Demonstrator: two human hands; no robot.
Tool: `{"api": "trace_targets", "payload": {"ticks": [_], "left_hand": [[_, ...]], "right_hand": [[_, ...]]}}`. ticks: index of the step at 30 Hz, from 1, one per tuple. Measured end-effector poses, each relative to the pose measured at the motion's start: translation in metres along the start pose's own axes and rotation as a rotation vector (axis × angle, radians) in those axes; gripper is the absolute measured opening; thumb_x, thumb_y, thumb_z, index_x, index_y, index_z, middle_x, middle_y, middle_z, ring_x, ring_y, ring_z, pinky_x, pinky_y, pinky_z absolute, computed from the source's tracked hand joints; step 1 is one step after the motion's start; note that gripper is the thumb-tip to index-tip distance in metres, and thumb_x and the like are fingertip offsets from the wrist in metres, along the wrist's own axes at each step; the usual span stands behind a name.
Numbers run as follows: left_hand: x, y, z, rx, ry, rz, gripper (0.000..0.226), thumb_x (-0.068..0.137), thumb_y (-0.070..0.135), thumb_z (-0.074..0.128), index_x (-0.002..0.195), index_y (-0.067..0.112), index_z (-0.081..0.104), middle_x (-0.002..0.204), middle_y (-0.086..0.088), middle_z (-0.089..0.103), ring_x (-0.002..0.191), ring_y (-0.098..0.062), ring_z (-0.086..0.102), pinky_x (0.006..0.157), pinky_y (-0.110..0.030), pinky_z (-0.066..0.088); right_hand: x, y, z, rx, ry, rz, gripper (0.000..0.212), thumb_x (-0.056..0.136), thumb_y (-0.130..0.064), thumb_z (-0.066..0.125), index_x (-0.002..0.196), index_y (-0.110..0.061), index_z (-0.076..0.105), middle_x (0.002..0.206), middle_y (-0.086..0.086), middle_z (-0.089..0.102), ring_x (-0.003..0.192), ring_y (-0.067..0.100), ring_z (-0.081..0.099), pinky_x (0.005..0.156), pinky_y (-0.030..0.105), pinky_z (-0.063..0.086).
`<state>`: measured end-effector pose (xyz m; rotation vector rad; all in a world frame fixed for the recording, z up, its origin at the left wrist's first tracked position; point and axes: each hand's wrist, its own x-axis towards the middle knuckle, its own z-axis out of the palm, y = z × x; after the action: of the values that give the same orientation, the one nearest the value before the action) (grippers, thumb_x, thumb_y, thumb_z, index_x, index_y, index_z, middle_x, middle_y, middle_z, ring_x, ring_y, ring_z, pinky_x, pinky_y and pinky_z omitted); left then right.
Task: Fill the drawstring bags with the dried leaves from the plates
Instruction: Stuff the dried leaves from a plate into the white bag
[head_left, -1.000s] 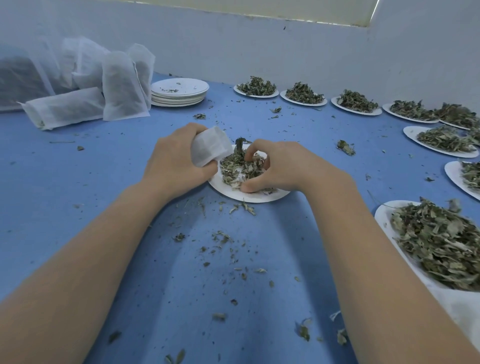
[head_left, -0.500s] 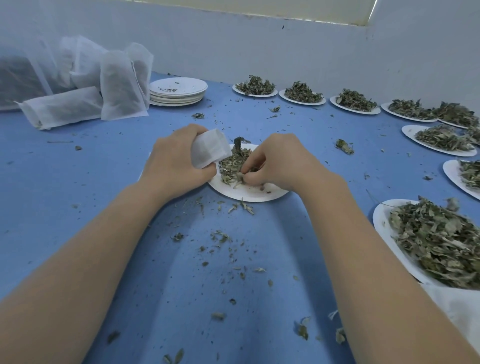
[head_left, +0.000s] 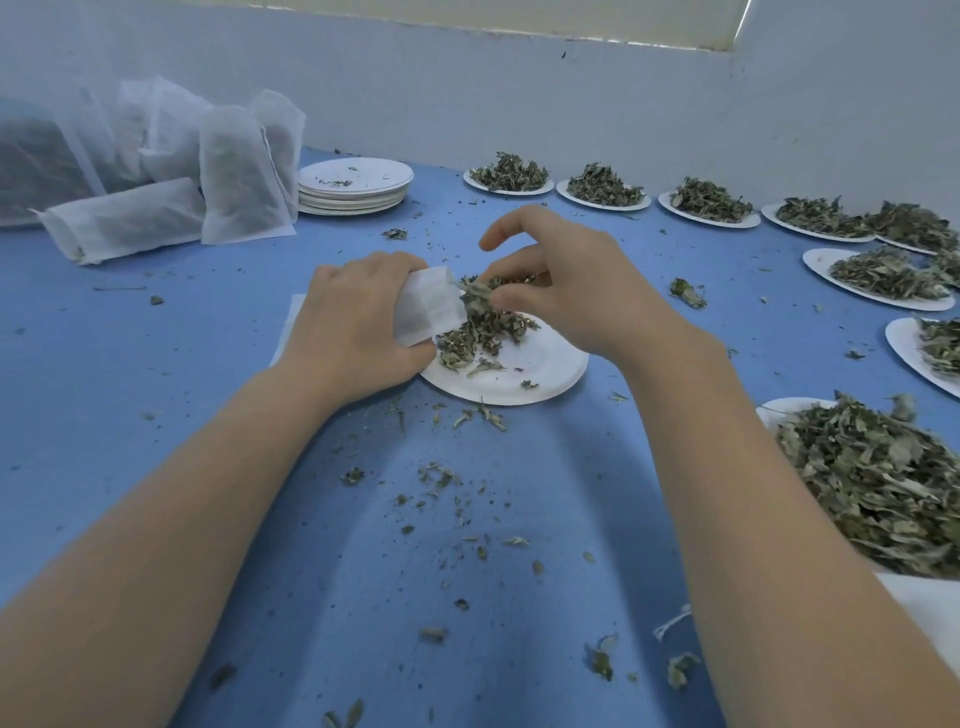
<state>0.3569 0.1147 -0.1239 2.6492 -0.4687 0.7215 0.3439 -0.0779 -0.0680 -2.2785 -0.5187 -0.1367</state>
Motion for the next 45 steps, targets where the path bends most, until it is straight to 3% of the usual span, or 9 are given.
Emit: {"api": "trace_targets", "payload": {"ticks": [11, 16, 20, 22, 25, 30, 32, 38, 45], "left_hand": [[-0.001, 0.023, -0.001, -0.261, 0.082, -0.054, 0.046, 0.069, 0.031, 0.07, 0.11, 0.015, 0.058, 0.087, 0.012, 0.053, 0.077, -0.013, 0.049, 0.071, -0.024, 0.031], [-0.002, 0.023, -0.001, -0.305, 0.115, -0.034, 0.044, 0.067, 0.02, 0.076, 0.108, 0.015, 0.061, 0.086, 0.012, 0.057, 0.076, -0.012, 0.052, 0.067, -0.021, 0.034], [-0.001, 0.022, -0.004, -0.203, 0.096, 0.056, 0.046, 0.062, 0.032, 0.065, 0.102, 0.01, 0.062, 0.083, 0.006, 0.061, 0.073, -0.02, 0.055, 0.065, -0.022, 0.03], [-0.001, 0.022, -0.005, -0.198, 0.055, 0.04, 0.049, 0.063, 0.035, 0.071, 0.105, 0.014, 0.059, 0.085, 0.013, 0.056, 0.074, -0.015, 0.051, 0.067, -0.024, 0.032], [0.0, 0.013, -0.006, -0.185, -0.016, -0.007, 0.055, 0.064, 0.03, 0.075, 0.114, 0.02, 0.054, 0.096, 0.01, 0.061, 0.08, -0.016, 0.055, 0.071, -0.025, 0.034], [0.001, -0.004, -0.009, -0.195, 0.024, -0.145, 0.05, 0.067, 0.025, 0.072, 0.113, 0.027, 0.053, 0.097, 0.009, 0.056, 0.085, -0.019, 0.05, 0.073, -0.025, 0.033], [0.001, -0.009, -0.008, -0.222, 0.042, -0.209, 0.048, 0.069, 0.025, 0.071, 0.113, 0.029, 0.052, 0.093, 0.013, 0.051, 0.083, -0.014, 0.044, 0.072, -0.024, 0.031], [0.001, -0.017, -0.002, -0.276, 0.022, -0.223, 0.047, 0.07, 0.026, 0.072, 0.112, 0.028, 0.051, 0.096, 0.011, 0.05, 0.086, -0.014, 0.045, 0.073, -0.027, 0.034], [0.001, -0.018, -0.002, -0.27, 0.028, -0.232, 0.047, 0.071, 0.026, 0.071, 0.113, 0.027, 0.051, 0.097, 0.012, 0.049, 0.085, -0.014, 0.044, 0.073, -0.027, 0.034]], "right_hand": [[0.006, -0.011, 0.03, 0.135, 0.21, -0.091, 0.043, 0.072, 0.004, 0.064, 0.093, -0.029, 0.046, 0.07, -0.008, 0.063, 0.059, 0.002, 0.055, 0.05, 0.007, 0.037], [0.007, -0.014, 0.038, 0.063, 0.093, -0.041, 0.049, 0.075, 0.007, 0.049, 0.107, -0.03, 0.052, 0.05, -0.016, 0.053, 0.055, 0.0, 0.046, 0.046, 0.009, 0.035], [0.006, -0.019, 0.029, -0.012, -0.22, 0.008, 0.07, 0.086, -0.002, 0.048, 0.146, -0.031, 0.025, 0.122, -0.009, 0.057, 0.1, 0.007, 0.054, 0.071, 0.014, 0.044], [0.004, -0.02, 0.022, -0.016, -0.276, 0.019, 0.074, 0.088, -0.005, 0.048, 0.149, -0.032, 0.015, 0.109, -0.012, 0.061, 0.087, 0.002, 0.056, 0.067, 0.014, 0.045], [0.002, -0.018, 0.015, 0.017, -0.231, -0.007, 0.073, 0.087, -0.006, 0.049, 0.147, -0.035, 0.021, 0.069, -0.01, 0.057, 0.054, 0.002, 0.045, 0.051, 0.013, 0.039], [0.008, -0.008, 0.003, 0.049, 0.052, 0.06, 0.038, 0.086, -0.012, 0.058, 0.117, -0.033, 0.06, 0.087, -0.01, 0.073, 0.082, 0.013, 0.066, 0.072, 0.029, 0.057], [0.019, -0.001, 0.003, -0.145, 0.1, 0.109, 0.036, 0.089, -0.007, 0.045, 0.111, -0.029, 0.064, 0.102, -0.007, 0.07, 0.084, 0.013, 0.063, 0.062, 0.015, 0.052], [0.042, 0.006, 0.017, -0.482, -0.322, 0.158, 0.045, 0.092, -0.013, 0.04, 0.129, -0.035, 0.052, 0.124, -0.005, 0.051, 0.094, 0.01, 0.041, 0.075, 0.02, 0.033], [0.038, 0.017, 0.012, -0.568, -0.333, 0.029, 0.035, 0.082, -0.036, 0.069, 0.116, -0.032, 0.06, 0.105, -0.007, 0.059, 0.088, 0.008, 0.048, 0.069, 0.021, 0.037]]}}
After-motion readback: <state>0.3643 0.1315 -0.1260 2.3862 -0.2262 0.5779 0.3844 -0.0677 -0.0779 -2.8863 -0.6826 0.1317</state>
